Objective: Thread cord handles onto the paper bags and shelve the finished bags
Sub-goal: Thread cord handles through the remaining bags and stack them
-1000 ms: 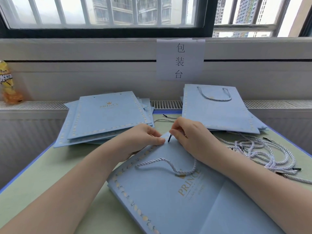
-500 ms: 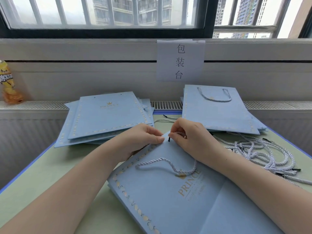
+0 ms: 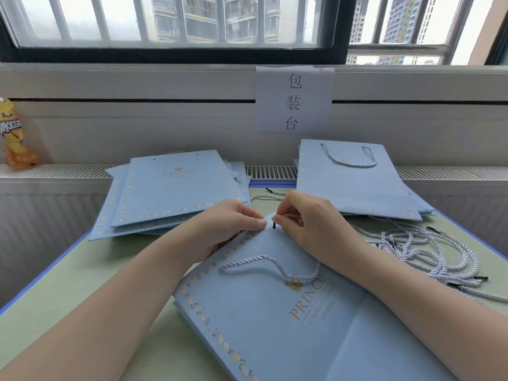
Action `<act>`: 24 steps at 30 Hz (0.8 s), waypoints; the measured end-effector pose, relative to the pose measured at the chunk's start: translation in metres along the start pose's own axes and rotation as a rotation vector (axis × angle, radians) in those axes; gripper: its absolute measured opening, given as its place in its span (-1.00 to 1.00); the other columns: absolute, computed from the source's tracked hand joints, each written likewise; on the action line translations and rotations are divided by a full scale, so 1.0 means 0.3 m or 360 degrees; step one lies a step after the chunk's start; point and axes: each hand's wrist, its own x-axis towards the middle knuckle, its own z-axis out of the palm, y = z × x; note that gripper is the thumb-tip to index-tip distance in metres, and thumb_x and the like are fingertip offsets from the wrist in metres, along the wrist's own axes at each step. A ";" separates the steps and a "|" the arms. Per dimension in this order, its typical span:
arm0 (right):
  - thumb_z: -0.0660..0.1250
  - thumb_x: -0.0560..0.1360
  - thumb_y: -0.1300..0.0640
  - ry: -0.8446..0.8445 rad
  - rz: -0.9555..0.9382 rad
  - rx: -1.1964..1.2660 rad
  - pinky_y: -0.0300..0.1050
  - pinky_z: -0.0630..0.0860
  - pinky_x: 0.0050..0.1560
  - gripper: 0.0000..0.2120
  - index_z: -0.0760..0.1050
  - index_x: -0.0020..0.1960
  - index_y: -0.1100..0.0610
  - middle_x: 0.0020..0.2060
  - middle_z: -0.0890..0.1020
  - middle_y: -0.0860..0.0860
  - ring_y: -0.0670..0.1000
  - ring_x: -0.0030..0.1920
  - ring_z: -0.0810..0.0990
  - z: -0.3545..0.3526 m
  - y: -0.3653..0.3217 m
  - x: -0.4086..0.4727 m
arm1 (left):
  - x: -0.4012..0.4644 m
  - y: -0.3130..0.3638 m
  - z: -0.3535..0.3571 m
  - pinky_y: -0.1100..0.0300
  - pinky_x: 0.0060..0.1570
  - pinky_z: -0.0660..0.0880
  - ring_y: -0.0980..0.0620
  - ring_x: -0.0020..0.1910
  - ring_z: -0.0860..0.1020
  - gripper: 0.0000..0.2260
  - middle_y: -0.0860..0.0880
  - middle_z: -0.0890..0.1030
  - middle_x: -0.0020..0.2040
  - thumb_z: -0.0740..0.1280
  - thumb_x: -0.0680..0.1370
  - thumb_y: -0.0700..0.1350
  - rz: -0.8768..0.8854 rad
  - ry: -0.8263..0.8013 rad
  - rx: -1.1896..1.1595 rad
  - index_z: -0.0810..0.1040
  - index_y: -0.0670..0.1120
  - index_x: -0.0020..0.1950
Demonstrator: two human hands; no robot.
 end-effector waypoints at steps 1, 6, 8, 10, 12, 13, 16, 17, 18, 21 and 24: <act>0.38 0.49 0.14 -0.0012 0.0006 0.0016 -0.16 0.41 -0.21 -0.90 0.50 -0.13 0.15 -0.29 0.53 -0.07 -0.05 -0.29 0.45 -0.003 0.004 0.001 | 0.000 0.001 -0.001 0.20 -0.23 0.53 -0.09 -0.22 0.58 -0.81 -0.25 0.66 0.00 0.34 0.54 -0.16 -0.0011 0.0001 -0.0011 0.63 -0.22 0.08; 0.41 0.46 0.17 -0.0102 0.0030 0.0150 -0.37 0.37 -0.25 -0.91 0.51 -0.15 0.14 -0.33 0.50 -0.18 -0.19 -0.30 0.48 -0.016 0.024 0.000 | 0.005 -0.001 -0.002 0.19 -0.24 0.53 -0.06 -0.28 0.58 -0.83 -0.18 0.65 -0.14 0.32 0.55 -0.19 -0.0035 -0.0006 -0.0082 0.63 -0.23 0.07; 0.42 0.45 0.17 -0.0151 0.0016 0.0186 -0.42 0.35 -0.24 -0.90 0.50 -0.17 0.08 -0.32 0.51 -0.16 -0.24 -0.27 0.48 -0.016 0.022 -0.002 | 0.011 -0.003 -0.001 0.19 -0.24 0.52 -0.05 -0.29 0.58 -0.84 -0.16 0.65 -0.15 0.32 0.55 -0.19 -0.0027 0.0002 -0.0093 0.63 -0.22 0.05; 0.42 0.45 0.16 -0.0189 -0.0022 0.0180 -0.40 0.36 -0.23 -0.87 0.48 -0.18 0.03 -0.31 0.52 -0.14 -0.24 -0.27 0.47 -0.010 0.016 -0.003 | 0.014 -0.006 -0.003 0.20 -0.25 0.51 -0.04 -0.31 0.57 -0.85 -0.14 0.65 -0.17 0.32 0.55 -0.19 -0.0021 -0.0001 -0.0078 0.64 -0.20 0.03; 0.42 0.45 0.14 -0.0191 -0.0046 0.0149 -0.37 0.37 -0.22 -0.90 0.49 -0.17 0.04 -0.29 0.53 -0.11 -0.21 -0.28 0.46 -0.004 0.013 -0.002 | 0.014 -0.010 -0.005 0.23 -0.29 0.51 -0.02 -0.33 0.58 -0.87 -0.13 0.65 -0.19 0.30 0.56 -0.20 -0.0022 -0.0025 -0.0084 0.65 -0.17 0.00; 0.41 0.46 0.14 -0.0191 -0.0043 0.0130 -0.33 0.38 -0.20 -0.91 0.51 -0.16 0.06 -0.27 0.55 -0.09 -0.18 -0.28 0.46 -0.004 0.012 -0.001 | 0.015 -0.011 -0.007 0.25 -0.31 0.51 0.00 -0.34 0.58 -0.85 -0.12 0.65 -0.19 0.28 0.57 -0.22 -0.0023 -0.0041 -0.0105 0.65 -0.16 -0.01; 0.38 0.48 0.15 -0.0152 -0.0054 0.0051 -0.22 0.39 -0.16 -0.95 0.53 -0.13 0.10 -0.23 0.56 -0.06 -0.09 -0.26 0.44 -0.005 0.017 0.000 | 0.019 -0.013 -0.019 0.24 -0.30 0.52 -0.01 -0.32 0.58 -0.74 -0.17 0.65 -0.13 0.19 0.55 -0.34 -0.0032 -0.0126 -0.0157 0.65 -0.15 0.03; 0.37 0.48 0.16 -0.0126 -0.0063 0.0033 -0.21 0.39 -0.16 -0.96 0.53 -0.13 0.11 -0.23 0.55 -0.06 -0.07 -0.24 0.45 -0.005 0.019 0.000 | 0.020 -0.015 -0.024 0.22 -0.29 0.52 -0.03 -0.29 0.58 -0.71 -0.20 0.64 -0.07 0.18 0.54 -0.37 -0.0038 -0.0156 -0.0170 0.65 -0.14 0.05; 0.37 0.49 0.18 -0.0104 -0.0072 0.0026 -0.20 0.40 -0.16 -0.97 0.53 -0.13 0.12 -0.22 0.55 -0.06 -0.06 -0.23 0.45 -0.006 0.020 0.002 | 0.023 -0.018 -0.030 0.21 -0.28 0.54 -0.05 -0.27 0.58 -0.69 -0.24 0.64 0.00 0.17 0.54 -0.39 -0.0042 -0.0180 -0.0188 0.64 -0.13 0.07; 0.35 0.48 0.26 -0.0088 -0.0106 0.0090 -0.23 0.40 -0.15 -0.96 0.56 -0.13 0.15 -0.21 0.55 -0.04 -0.06 -0.21 0.47 -0.011 0.029 0.005 | 0.029 -0.031 -0.044 0.15 -0.18 0.56 -0.12 -0.12 0.57 -0.75 -0.26 0.61 0.12 0.23 0.56 -0.35 -0.0017 -0.0244 -0.0216 0.63 -0.13 0.10; 0.31 0.47 0.30 -0.0103 -0.0149 0.0187 -0.28 0.40 -0.12 -0.91 0.56 -0.12 0.15 -0.19 0.55 -0.02 -0.07 -0.18 0.46 -0.012 0.030 0.002 | 0.025 -0.030 -0.041 0.16 -0.19 0.57 -0.11 -0.11 0.58 -0.80 -0.25 0.62 0.12 0.30 0.55 -0.26 0.0004 -0.0297 -0.0187 0.64 -0.12 0.11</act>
